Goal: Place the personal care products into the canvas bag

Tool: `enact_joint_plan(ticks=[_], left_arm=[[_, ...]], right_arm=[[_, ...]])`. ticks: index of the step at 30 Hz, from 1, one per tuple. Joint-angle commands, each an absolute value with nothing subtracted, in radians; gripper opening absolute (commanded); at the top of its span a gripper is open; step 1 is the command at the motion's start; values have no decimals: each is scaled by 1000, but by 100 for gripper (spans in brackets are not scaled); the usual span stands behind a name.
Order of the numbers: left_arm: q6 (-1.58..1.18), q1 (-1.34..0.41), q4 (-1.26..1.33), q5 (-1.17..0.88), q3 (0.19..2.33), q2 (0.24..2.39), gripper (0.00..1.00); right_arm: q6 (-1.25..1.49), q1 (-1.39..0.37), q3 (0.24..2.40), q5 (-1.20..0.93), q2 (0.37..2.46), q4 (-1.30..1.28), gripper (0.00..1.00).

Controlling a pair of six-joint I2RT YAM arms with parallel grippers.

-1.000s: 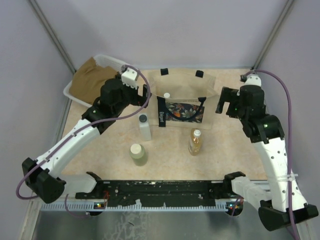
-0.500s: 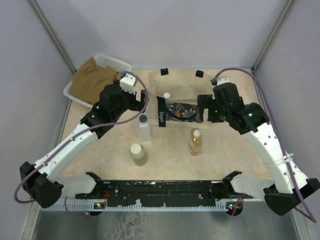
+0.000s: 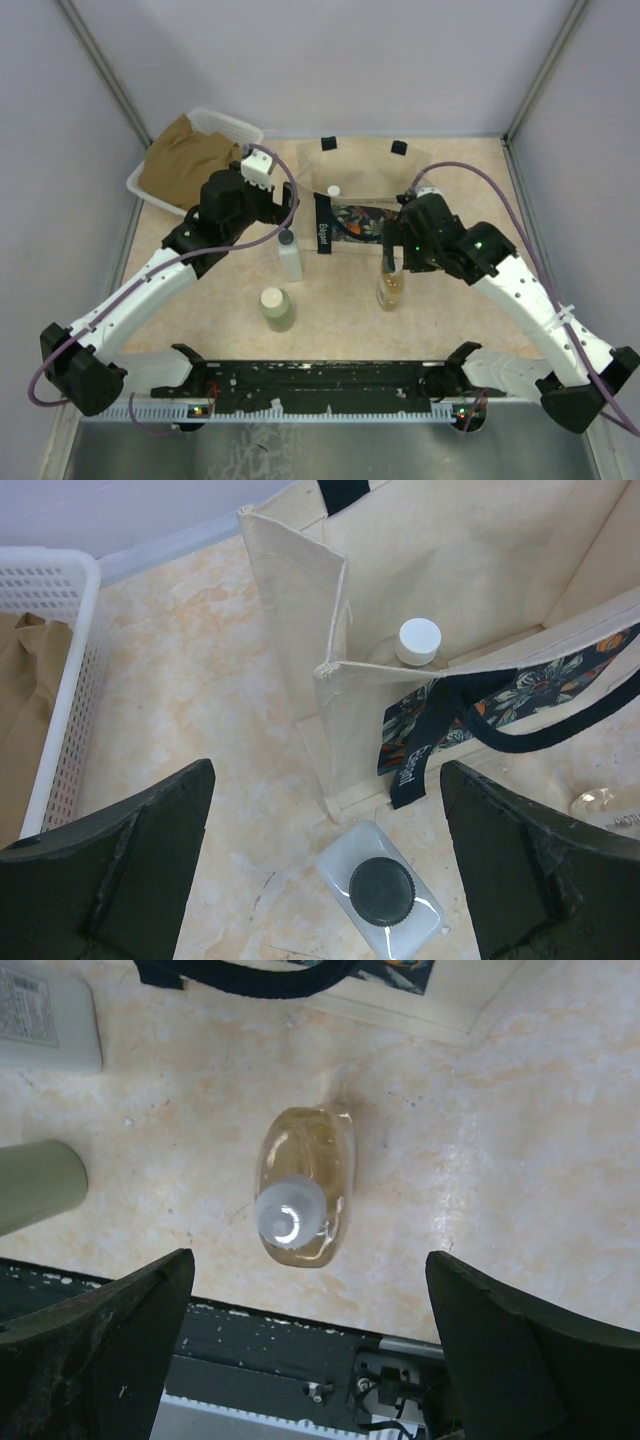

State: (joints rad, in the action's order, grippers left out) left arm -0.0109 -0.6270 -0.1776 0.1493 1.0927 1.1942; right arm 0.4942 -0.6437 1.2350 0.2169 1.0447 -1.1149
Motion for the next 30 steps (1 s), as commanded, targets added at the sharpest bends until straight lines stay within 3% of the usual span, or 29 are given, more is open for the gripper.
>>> enact_joint_plan(ticks=[1, 22, 23, 30], left_arm=[[-23, -627, -149, 142, 1071, 1170, 100], [-17, -627, -142, 163, 1021, 1141, 99], [-17, -627, -141, 163, 1020, 1141, 99], [-17, -627, -138, 159, 1014, 1138, 99]], right_arm=[[547, -716, 1211, 272, 1082, -1036, 99], [534, -761, 1020, 403, 1249, -810, 98], [534, -763, 1018, 402, 1249, -803, 93], [525, -769, 1053, 394, 1231, -841, 22]])
